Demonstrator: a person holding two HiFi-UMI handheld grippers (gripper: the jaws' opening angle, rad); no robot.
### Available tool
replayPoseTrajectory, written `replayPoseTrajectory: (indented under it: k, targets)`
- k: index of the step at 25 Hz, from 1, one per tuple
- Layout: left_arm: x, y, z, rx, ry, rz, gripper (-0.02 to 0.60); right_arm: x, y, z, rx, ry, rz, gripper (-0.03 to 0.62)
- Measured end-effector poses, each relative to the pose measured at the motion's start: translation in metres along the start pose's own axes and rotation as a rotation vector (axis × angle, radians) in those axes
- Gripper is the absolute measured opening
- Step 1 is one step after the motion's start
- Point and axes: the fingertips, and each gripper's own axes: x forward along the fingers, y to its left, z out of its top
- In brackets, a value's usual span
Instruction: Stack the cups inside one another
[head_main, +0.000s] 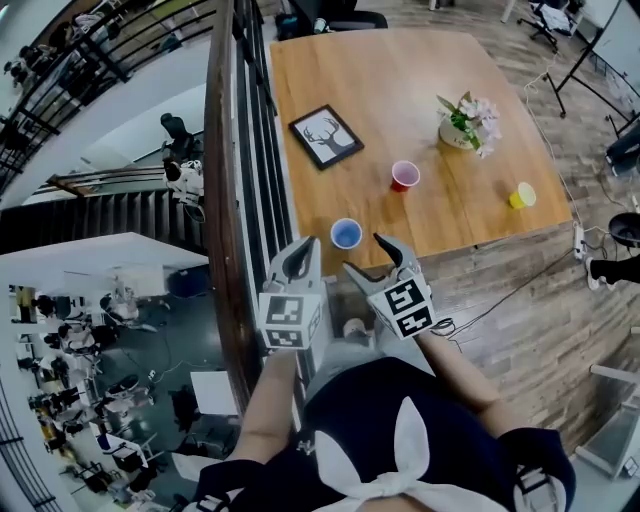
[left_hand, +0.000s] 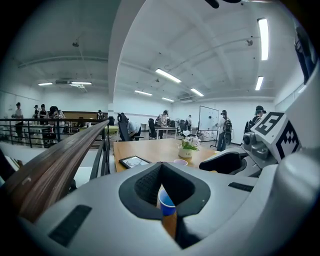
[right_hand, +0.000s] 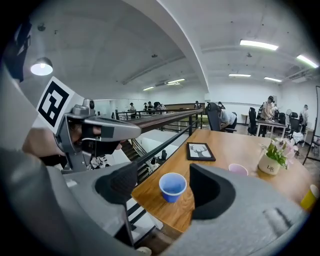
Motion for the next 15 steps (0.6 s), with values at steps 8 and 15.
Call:
replayPoseTrajectory:
  k: [8,15]
  targets:
    - [0.017,0.019,-0.02,-0.01,0.034,0.029,0.015,0.035,-0.008,-0.008,-0.041,0.056,0.05,0.352]
    - [0.027,0.017,-0.025,-0.023,0.044,-0.004,0.015,0.064,-0.013,-0.024,-0.024,0.106,0.064,0.362]
